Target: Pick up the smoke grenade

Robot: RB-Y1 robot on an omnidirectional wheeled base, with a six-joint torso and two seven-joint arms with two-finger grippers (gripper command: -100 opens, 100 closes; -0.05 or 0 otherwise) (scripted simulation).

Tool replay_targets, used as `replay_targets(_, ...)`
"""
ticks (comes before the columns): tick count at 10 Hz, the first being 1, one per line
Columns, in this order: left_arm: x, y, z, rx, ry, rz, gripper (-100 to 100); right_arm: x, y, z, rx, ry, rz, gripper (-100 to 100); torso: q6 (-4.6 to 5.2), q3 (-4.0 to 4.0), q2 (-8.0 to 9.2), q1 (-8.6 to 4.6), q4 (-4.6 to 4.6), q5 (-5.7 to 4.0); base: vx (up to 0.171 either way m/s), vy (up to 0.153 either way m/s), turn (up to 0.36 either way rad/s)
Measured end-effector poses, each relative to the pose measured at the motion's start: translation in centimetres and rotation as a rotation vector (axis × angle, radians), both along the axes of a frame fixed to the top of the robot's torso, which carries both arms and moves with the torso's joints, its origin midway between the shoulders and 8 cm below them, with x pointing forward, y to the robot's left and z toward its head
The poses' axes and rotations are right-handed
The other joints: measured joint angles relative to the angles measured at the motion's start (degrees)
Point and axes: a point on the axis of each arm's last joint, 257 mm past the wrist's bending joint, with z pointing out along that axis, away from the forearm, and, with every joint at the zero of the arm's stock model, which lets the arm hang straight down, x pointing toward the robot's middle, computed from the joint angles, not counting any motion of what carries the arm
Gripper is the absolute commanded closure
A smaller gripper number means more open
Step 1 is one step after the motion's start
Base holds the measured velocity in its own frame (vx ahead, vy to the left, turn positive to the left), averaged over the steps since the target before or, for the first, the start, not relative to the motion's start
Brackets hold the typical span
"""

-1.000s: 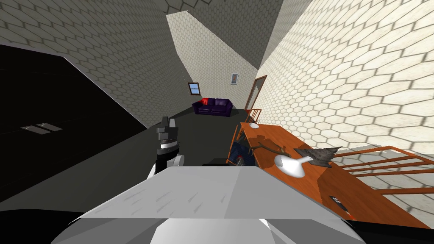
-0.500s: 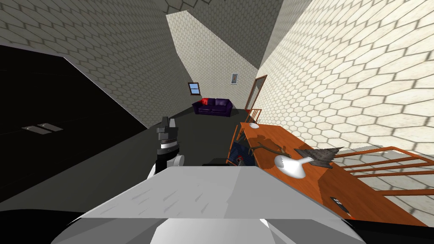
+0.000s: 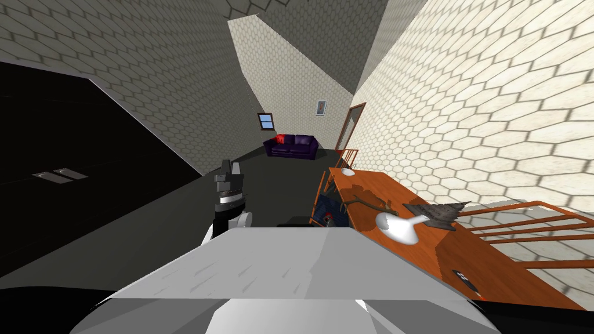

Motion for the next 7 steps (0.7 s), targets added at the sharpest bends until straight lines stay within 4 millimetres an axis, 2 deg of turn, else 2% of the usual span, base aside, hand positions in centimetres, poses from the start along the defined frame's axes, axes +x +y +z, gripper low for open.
replay_targets(3,0.0,0.0,0.0,0.000,0.000,0.000,0,0.0,0.0,0.0,0.000,0.000,0.000,-100,0.00,-0.01,-0.02,0.03,0.00,0.01,0.004,0.008,-0.015)
replay_targets(4,0.0,0.0,0.0,0.000,0.000,0.000,0,-0.8,-1.6,-0.2,-0.033,0.011,-0.007,-100,0.02,0.00,0.00,0.03,-0.01,0.01,-0.001,0.012,0.009)
replay_targets(7,0.0,0.0,0.0,0.000,0.000,0.000,0,-2.3,-4.6,-0.2,-0.093,0.033,-0.022,-100,0.00,0.00,0.01,0.05,0.00,0.01,-0.004,0.013,0.025)
